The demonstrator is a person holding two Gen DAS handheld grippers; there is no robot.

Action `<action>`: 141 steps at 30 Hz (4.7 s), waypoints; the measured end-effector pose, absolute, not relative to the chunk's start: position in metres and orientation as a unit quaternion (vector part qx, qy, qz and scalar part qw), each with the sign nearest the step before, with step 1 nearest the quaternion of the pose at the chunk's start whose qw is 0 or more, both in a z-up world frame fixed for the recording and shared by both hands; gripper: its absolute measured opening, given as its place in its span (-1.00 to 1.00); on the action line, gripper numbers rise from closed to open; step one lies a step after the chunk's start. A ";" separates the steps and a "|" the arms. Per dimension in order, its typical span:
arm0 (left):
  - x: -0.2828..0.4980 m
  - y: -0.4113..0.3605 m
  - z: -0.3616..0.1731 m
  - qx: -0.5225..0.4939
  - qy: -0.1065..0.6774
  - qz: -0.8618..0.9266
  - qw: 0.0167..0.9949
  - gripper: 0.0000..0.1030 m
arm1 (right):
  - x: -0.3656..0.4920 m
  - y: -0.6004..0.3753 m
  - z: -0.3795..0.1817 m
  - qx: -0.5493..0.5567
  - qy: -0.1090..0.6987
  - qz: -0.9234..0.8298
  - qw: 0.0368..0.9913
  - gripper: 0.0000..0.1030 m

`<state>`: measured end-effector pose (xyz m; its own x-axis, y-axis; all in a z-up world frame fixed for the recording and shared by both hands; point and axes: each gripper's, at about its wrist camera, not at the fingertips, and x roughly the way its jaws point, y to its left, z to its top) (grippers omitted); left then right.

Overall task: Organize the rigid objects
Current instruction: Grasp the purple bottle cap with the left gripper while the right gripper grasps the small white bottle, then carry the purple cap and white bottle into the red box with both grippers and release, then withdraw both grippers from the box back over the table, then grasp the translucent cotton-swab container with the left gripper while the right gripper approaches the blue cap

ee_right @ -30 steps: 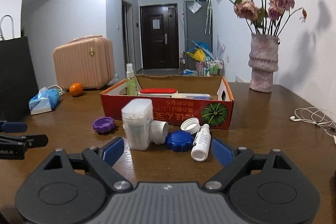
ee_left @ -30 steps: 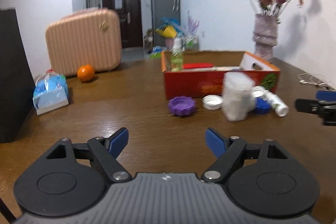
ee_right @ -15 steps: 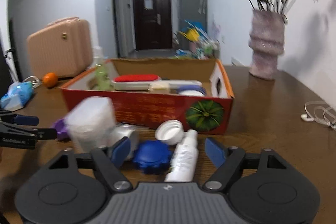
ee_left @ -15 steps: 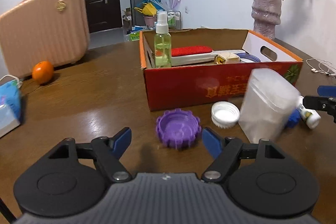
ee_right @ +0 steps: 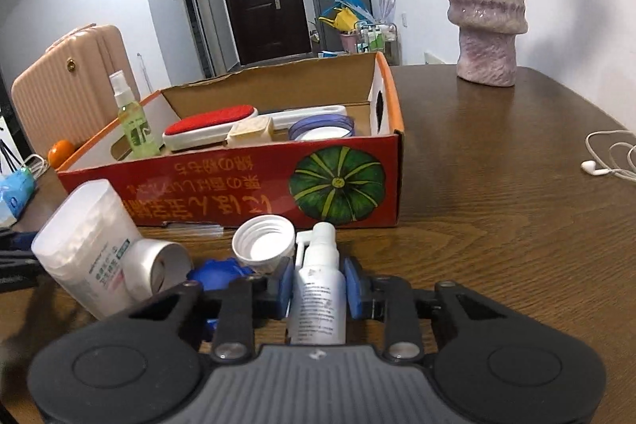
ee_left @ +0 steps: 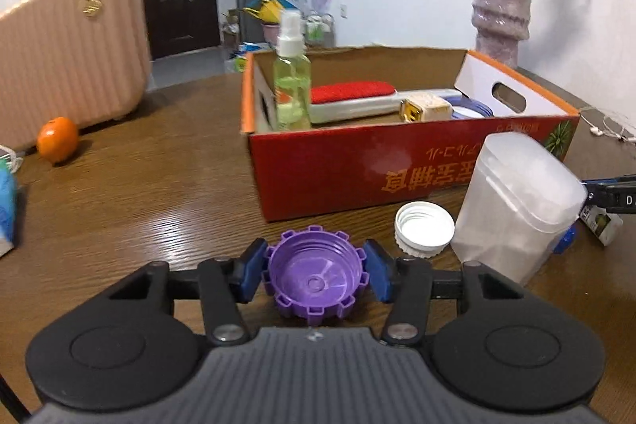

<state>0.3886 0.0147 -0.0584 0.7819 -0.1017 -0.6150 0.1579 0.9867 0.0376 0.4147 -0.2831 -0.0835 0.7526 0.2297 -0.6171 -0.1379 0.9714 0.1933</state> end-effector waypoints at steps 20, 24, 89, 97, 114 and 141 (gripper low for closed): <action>0.235 0.023 -0.012 -0.007 0.261 -0.044 0.964 0.03 | 0.266 -0.260 -0.018 0.039 0.192 0.106 0.975 -0.48; 0.211 0.024 0.002 -0.011 0.237 -0.049 0.970 0.03 | 0.239 -0.256 -0.005 0.037 0.178 0.118 0.976 -0.48; 0.249 0.008 0.041 -0.012 0.231 -0.033 0.972 0.23 | 0.286 -0.270 0.042 -0.005 0.137 0.144 0.980 0.13; 0.129 0.016 0.017 -0.011 0.203 0.014 0.979 0.38 | 0.187 -0.249 -0.005 -0.003 0.177 0.154 0.972 0.30; 0.085 0.002 -0.003 0.016 0.199 -0.030 0.979 0.48 | 0.127 -0.236 -0.024 -0.005 0.187 0.131 0.974 0.39; 0.214 -0.007 -0.013 0.009 0.235 -0.079 0.969 0.57 | 0.225 -0.233 -0.031 -0.005 0.221 0.120 0.968 0.43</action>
<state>0.2139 -0.0073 -0.0128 0.8768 -0.1495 -0.4570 0.1577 0.9873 -0.0205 0.2251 -0.2331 -0.0314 0.8733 0.2300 -0.4294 -0.2347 0.9711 0.0428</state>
